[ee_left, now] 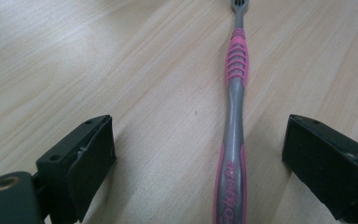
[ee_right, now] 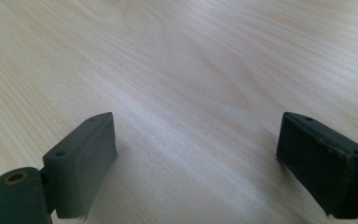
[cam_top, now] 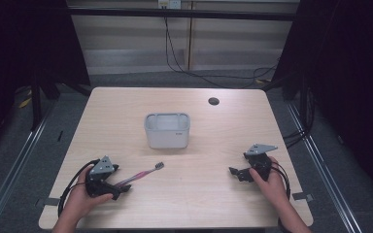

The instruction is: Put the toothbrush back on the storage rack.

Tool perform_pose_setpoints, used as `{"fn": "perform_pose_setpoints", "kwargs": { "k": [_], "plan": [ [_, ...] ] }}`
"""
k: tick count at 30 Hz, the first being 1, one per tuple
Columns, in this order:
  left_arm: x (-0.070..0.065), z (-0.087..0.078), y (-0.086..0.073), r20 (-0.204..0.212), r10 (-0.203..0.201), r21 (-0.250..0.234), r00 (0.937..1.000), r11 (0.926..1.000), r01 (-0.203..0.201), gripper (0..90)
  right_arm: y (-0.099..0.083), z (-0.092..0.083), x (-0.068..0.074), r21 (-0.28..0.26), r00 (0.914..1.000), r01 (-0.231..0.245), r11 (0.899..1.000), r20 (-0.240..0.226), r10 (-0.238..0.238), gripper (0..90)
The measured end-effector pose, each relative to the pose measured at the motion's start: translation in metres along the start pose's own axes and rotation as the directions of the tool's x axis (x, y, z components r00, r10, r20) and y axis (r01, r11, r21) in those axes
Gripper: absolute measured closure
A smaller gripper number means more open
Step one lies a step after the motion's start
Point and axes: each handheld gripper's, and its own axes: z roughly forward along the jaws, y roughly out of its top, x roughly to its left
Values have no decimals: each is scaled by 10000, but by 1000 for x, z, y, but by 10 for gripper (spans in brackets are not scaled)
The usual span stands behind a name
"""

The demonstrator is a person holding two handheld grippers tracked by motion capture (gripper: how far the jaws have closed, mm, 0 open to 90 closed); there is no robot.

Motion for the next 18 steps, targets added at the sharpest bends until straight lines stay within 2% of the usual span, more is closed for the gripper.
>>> {"fn": "perform_pose_setpoints", "kwargs": {
  "k": [4, 9, 11, 12, 14, 18],
  "plan": [
    [-2, 0, 1, -202, -149, 6, 9997, 9999, 149, 90, 0, 0, 0, -16, 10000, -12, 10000, -26, 12, 113],
    [-3, 1, 5, -326, -254, 287, 9991, 9992, 264, 99, 0, 0, 0, -16, 10000, -17, 10000, -27, 16, 113],
    [-6, 0, 12, -535, -366, 862, 9979, 9954, 411, 113, 0, 0, 0, -16, 10000, -15, 10000, -28, 15, 113],
    [-6, 0, 12, -535, -366, 862, 9979, 9954, 411, 125, 0, 0, 0, -16, 10000, -15, 10000, -28, 15, 113],
    [-8, 0, 17, -526, -439, 1257, 9976, 9908, 503, 157, 0, 0, 0, -13, 10000, -30, 10000, -28, 30, 113],
    [-9, -1, 21, -573, -488, 1606, 9972, 9854, 575, 169, 0, 0, 0, -12, 10000, -30, 10000, -29, 30, 113]
  ]
}}
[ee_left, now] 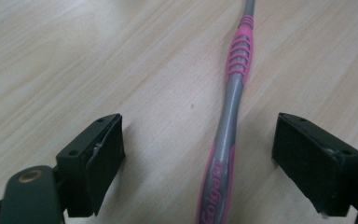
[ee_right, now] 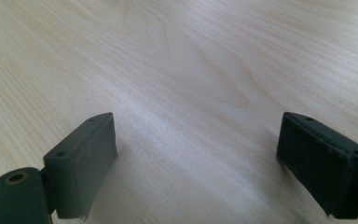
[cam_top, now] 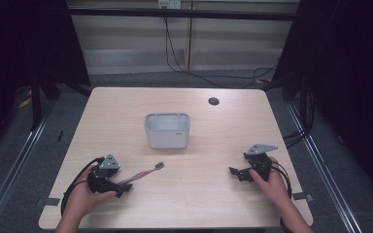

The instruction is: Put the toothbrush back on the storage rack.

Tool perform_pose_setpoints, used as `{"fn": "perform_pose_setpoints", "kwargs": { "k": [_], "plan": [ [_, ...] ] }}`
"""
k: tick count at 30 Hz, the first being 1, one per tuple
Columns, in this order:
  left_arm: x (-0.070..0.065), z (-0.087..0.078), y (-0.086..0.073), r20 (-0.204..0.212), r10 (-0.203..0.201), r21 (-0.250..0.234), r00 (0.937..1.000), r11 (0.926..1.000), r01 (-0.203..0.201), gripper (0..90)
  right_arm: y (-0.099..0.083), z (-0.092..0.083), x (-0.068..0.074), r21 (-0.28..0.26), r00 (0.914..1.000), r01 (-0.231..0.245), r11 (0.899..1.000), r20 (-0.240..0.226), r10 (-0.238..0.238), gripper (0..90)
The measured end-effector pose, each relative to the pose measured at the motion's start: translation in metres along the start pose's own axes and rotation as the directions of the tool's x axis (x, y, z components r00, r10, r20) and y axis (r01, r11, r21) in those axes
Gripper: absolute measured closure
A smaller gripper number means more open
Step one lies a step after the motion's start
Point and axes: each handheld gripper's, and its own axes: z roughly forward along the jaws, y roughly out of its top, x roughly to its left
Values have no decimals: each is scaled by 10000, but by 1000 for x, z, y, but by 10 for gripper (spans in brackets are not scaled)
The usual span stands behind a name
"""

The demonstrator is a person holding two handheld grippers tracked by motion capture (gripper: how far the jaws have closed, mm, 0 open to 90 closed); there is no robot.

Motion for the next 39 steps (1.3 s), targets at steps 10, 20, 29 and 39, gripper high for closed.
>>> {"fn": "perform_pose_setpoints", "kwargs": {
  "k": [10, 20, 29, 39],
  "plan": [
    [1, -5, 21, 117, -229, 1101, 9997, 9937, 214, 234, 0, 0, 0, -1, 10000, -2, 10000, 1, 2, 113],
    [-3, 2, 49, 325, 293, 1814, 9990, 9828, -348, 290, 0, 0, 0, -4, 10000, 16, 10000, 3, -16, 113],
    [-7, 10, 71, 493, 442, 2176, 9978, 9745, -539, 351, 0, 0, 0, 0, 10000, 4, 10000, 3, -4, 113],
    [-14, 26, 84, 859, 547, 2658, 9948, 9610, -759, 454, 0, 0, 0, -1, 10000, 5, 10000, 3, -5, 113]
  ]
}}
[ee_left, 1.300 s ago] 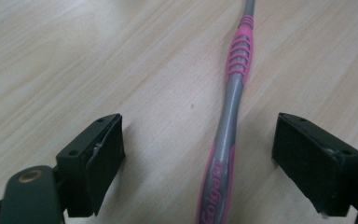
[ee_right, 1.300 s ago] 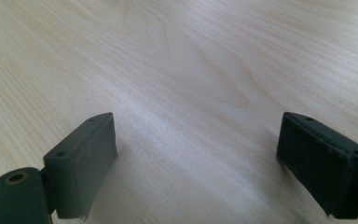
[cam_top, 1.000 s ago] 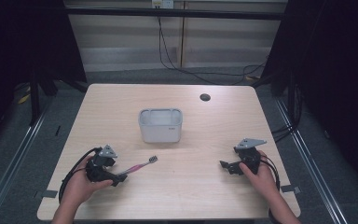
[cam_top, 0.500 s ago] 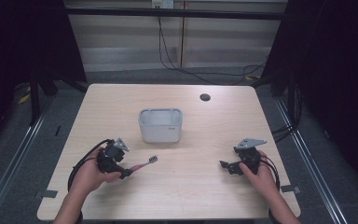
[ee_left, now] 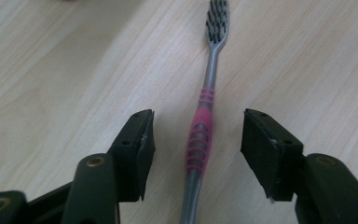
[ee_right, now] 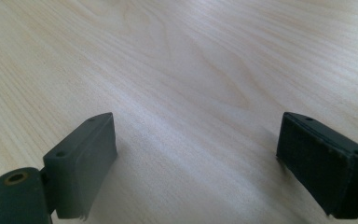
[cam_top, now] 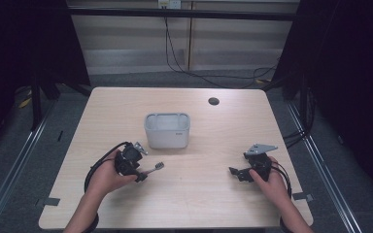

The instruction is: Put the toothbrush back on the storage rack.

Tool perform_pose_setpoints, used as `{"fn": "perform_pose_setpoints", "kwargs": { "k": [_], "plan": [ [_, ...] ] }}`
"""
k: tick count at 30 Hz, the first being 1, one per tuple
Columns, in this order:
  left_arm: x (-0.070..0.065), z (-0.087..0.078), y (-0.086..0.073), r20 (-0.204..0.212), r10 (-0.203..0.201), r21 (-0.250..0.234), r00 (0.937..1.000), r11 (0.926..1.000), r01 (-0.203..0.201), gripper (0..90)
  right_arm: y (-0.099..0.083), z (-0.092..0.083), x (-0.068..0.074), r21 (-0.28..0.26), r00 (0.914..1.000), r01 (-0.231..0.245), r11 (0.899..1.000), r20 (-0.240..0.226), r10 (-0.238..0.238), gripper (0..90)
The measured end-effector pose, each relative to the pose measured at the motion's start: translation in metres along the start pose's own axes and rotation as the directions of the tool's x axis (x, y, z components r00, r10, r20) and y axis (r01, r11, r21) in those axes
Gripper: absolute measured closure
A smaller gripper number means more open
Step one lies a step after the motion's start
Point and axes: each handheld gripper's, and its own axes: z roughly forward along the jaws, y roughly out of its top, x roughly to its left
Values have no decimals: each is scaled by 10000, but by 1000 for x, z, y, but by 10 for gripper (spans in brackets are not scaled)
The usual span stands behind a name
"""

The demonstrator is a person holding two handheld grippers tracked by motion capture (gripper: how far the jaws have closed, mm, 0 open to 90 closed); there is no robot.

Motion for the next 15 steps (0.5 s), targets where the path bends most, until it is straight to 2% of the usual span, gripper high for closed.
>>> {"fn": "perform_pose_setpoints", "kwargs": {
  "k": [1, 9, 13, 14, 15],
  "plan": [
    [-1, 3, 2, 123, 28, 129, 9999, 9999, -29, 474, 0, 0, 0, -6, 10000, 18, 10000, 2, -18, 113],
    [-5, 10, 10, 179, 55, 493, 9998, 9988, -63, 591, 0, 0, 0, -3, 10000, 14, 10000, 0, -14, 113],
    [-7, 11, 15, 43, 199, 815, 9998, 9965, -202, 662, 0, 0, 0, 1, 10000, -2, 10000, 1, 2, 113],
    [-8, 11, 16, -36, 285, 961, 9996, 9950, -281, 662, 0, 0, 0, -8, 10000, 23, 10000, 2, -23, 113],
    [-10, 11, 18, 24, 239, 1164, 9997, 9929, -240, 703, 0, 0, 0, -3, 10000, 10, 10000, 1, -10, 113]
  ]
}}
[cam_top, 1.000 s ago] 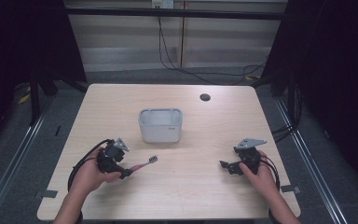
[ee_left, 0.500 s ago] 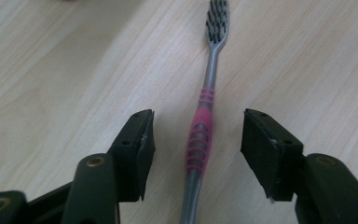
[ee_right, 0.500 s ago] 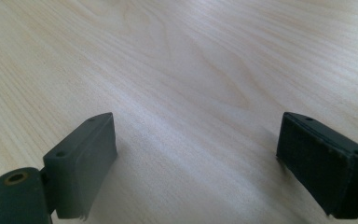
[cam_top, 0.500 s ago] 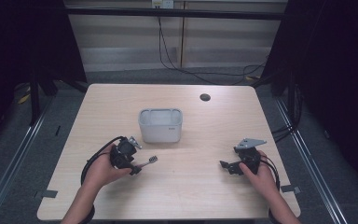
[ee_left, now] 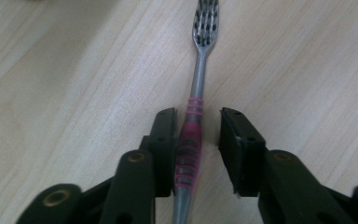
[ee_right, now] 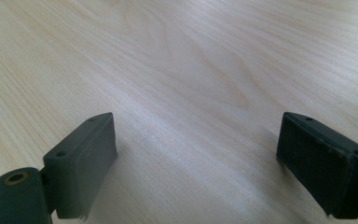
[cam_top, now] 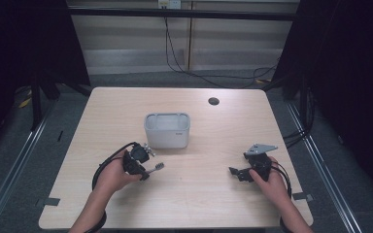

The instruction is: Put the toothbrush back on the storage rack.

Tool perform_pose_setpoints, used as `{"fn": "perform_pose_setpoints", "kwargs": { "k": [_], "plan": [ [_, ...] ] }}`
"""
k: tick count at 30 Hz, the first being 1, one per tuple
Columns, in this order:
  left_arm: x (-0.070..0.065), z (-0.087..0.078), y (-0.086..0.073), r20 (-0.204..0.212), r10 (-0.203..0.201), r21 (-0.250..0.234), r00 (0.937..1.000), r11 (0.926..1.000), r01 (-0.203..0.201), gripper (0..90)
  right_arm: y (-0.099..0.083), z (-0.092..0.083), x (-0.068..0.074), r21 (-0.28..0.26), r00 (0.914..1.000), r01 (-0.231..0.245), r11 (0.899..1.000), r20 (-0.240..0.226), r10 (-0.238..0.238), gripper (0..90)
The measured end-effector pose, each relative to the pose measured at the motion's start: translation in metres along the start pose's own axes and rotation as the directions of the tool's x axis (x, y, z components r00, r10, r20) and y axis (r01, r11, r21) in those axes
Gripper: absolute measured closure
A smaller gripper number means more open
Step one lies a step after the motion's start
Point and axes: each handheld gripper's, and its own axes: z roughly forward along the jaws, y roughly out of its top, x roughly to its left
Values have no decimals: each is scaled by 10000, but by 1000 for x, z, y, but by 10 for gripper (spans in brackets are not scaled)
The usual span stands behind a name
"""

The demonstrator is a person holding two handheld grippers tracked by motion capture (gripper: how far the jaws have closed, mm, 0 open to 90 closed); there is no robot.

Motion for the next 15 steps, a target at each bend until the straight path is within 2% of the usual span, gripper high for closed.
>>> {"fn": "perform_pose_setpoints", "kwargs": {
  "k": [1, 6, 9, 11, 15],
  "plan": [
    [-1, 0, 1, 27, 40, 75, 10000, 10000, -40, 765, 0, 0, 0, -1, 10000, 1, 10000, -1, -1, 112],
    [-3, 0, 6, 85, 41, 411, 10000, 9991, -44, 794, 0, 0, 0, 0, 10000, 3, 10000, 0, -3, 112],
    [-2, 1, 4, 458, -225, 125, 9987, 9997, 219, 797, 0, 0, 0, -3, 10000, -2, 10000, 2, 2, 112],
    [-1, 0, 1, 391, -442, -107, 9983, 9989, 446, 798, 0, 0, 0, -2, 10000, -4, 10000, 2, 4, 112],
    [1, -5, -4, 557, -799, -693, 9952, 9941, 837, 798, 0, 0, 0, -2, 10000, -4, 10000, 2, 4, 112]
  ]
}}
